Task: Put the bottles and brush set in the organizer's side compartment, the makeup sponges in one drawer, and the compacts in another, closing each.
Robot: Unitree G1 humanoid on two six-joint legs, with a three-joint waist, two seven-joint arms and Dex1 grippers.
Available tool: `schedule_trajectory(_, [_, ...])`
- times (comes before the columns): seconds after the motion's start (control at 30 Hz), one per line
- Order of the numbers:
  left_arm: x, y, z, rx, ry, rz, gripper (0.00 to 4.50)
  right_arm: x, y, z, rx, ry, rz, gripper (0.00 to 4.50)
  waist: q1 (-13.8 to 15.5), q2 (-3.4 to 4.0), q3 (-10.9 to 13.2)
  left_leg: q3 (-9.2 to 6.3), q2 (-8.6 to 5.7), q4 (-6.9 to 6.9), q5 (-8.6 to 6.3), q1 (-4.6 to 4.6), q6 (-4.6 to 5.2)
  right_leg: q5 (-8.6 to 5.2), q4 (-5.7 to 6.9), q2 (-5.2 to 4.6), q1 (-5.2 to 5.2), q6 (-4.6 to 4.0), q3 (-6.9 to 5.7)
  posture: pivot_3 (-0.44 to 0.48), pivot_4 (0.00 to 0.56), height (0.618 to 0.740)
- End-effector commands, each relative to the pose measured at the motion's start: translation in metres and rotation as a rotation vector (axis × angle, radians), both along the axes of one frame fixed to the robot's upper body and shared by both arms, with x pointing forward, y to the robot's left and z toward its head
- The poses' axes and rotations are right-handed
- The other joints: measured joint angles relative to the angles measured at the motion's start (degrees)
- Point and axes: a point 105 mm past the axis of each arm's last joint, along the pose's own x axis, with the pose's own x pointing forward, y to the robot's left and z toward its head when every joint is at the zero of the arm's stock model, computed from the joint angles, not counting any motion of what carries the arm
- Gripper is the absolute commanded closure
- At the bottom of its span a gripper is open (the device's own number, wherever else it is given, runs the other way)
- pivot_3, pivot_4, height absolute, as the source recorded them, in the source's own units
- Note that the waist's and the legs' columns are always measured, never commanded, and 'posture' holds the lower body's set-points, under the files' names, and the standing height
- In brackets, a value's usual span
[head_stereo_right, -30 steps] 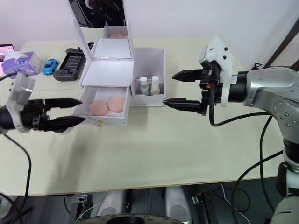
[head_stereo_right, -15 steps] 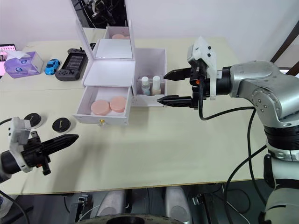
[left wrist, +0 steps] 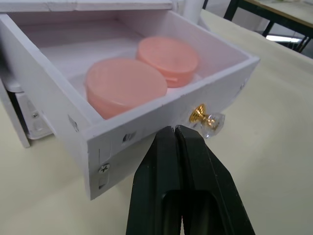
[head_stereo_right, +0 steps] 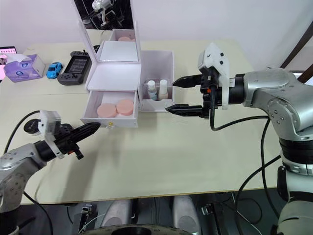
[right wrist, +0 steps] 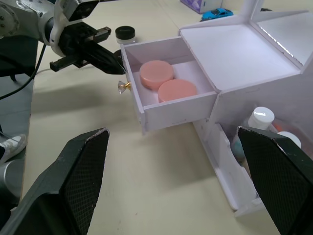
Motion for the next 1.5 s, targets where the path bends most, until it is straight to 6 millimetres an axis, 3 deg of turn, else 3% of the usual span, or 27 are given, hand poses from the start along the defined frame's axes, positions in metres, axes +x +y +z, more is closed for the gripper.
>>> schedule_trajectory(0.03, [0.012, -0.001, 0.014, 0.027, -0.070, -0.005, 4.44, -0.005, -0.005, 0.013, 0.011, -0.060, -0.010, 0.00, 0.09, 0.00, 0.00, 0.00, 0.00, 0.00, 0.00, 0.01, 0.00, 0.00, 0.00, 0.00, 0.00, 0.00, 0.00, 0.000, 0.150, 0.740])
schedule_trajectory(0.23, [0.035, 0.001, 0.024, 0.095, -0.112, 0.008, 4.44, -0.018, -0.001, 0.019, 0.009, -0.079, -0.017, 0.00, 0.00, 0.00, 0.00, -0.03, 0.00, 0.00, 0.00, 0.00, 0.00, 0.01, 0.00, 0.02, 0.01, -0.01, -0.01, 0.000, 0.150, 0.740])
schedule_trajectory(0.63, [0.071, -0.008, 0.028, 0.109, -0.144, 0.072, 4.44, -0.018, -0.005, 0.026, 0.009, -0.085, -0.056, 0.00, 0.06, 0.00, 0.01, -0.02, 0.00, -0.01, 0.00, -0.02, 0.00, 0.01, -0.02, 0.02, 0.01, -0.01, -0.01, 0.000, 0.150, 0.740])
schedule_trajectory(1.23, [0.087, -0.018, 0.036, 0.114, -0.177, 0.069, 4.44, -0.010, -0.019, 0.018, 0.008, -0.077, -0.090, 0.00, 0.05, -0.01, 0.01, -0.03, -0.01, -0.02, 0.00, -0.06, 0.00, 0.02, -0.04, 0.02, 0.00, 0.03, -0.01, 0.000, 0.150, 0.740])
schedule_trajectory(1.5, [0.087, -0.024, 0.030, 0.104, -0.164, 0.057, 4.44, -0.009, -0.024, 0.014, 0.004, -0.078, -0.098, 0.00, 0.19, -0.01, 0.01, -0.04, -0.01, 0.00, 0.00, -0.06, 0.00, 0.03, -0.03, 0.02, 0.01, 0.06, -0.01, 0.000, 0.150, 0.740])
